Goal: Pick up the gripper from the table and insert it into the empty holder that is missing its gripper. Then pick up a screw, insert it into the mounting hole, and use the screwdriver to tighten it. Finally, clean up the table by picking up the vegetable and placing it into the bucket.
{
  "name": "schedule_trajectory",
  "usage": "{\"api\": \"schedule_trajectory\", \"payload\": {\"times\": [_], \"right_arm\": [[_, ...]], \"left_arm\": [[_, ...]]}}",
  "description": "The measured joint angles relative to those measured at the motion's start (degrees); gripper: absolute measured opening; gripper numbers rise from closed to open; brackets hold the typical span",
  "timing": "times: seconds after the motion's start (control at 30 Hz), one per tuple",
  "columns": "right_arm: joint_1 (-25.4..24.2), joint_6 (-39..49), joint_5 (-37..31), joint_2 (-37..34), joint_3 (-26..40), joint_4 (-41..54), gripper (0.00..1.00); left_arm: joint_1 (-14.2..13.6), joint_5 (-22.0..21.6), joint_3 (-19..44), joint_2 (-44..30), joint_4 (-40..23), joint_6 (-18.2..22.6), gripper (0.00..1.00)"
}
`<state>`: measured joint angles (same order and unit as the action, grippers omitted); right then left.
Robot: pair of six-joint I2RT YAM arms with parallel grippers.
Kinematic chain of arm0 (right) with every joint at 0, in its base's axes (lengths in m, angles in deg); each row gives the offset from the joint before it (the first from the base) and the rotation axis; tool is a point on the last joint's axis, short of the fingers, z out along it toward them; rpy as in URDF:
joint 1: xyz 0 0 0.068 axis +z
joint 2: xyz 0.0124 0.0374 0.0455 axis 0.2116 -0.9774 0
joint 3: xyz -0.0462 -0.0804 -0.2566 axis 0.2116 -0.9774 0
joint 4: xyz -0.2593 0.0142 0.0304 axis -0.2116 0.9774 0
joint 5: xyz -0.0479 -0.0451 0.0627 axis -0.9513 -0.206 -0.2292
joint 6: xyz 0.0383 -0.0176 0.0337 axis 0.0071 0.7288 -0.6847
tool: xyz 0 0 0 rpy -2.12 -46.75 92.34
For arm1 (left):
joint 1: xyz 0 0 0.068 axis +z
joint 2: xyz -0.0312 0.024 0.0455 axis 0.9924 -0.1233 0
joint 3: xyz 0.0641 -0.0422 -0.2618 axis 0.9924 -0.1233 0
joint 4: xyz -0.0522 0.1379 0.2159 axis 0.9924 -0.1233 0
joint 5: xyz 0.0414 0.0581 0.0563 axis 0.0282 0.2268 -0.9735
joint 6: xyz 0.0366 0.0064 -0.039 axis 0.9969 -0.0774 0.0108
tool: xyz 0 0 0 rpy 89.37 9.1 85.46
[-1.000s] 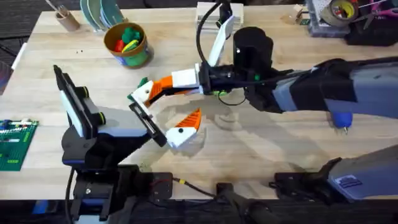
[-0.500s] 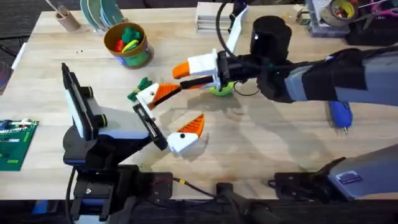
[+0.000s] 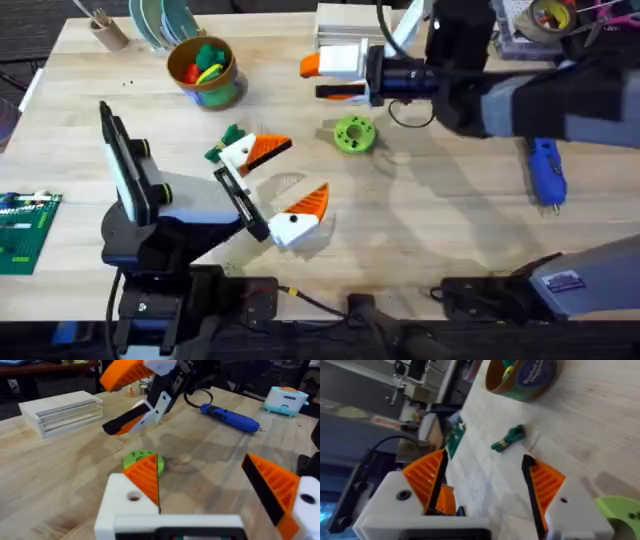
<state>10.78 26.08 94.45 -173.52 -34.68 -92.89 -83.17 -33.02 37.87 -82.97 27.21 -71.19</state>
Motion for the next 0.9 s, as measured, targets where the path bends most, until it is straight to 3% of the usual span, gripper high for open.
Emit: {"api": "schedule_trajectory", "payload": {"times": [0.2,0.43,0.57,0.9], "right_arm": [[-0.51,17.53,-10.55,6.55,7.50,31.75,0.928],[-0.02,33.72,-26.35,14.61,11.51,51.44,0.929],[2.19,37.28,-33.04,14.21,11.62,58.21,0.931],[7.52,40.74,-42.42,10.88,11.62,61.64,0.931]], "left_arm": [[0.00,0.00,0.00,0.00,0.00,0.00,0.993],[0.00,0.01,0.00,0.00,0.00,0.00,0.993],[0.00,0.01,0.00,0.00,-0.01,0.00,0.993],[0.00,0.00,0.00,0.00,0.00,0.00,0.993]]}}
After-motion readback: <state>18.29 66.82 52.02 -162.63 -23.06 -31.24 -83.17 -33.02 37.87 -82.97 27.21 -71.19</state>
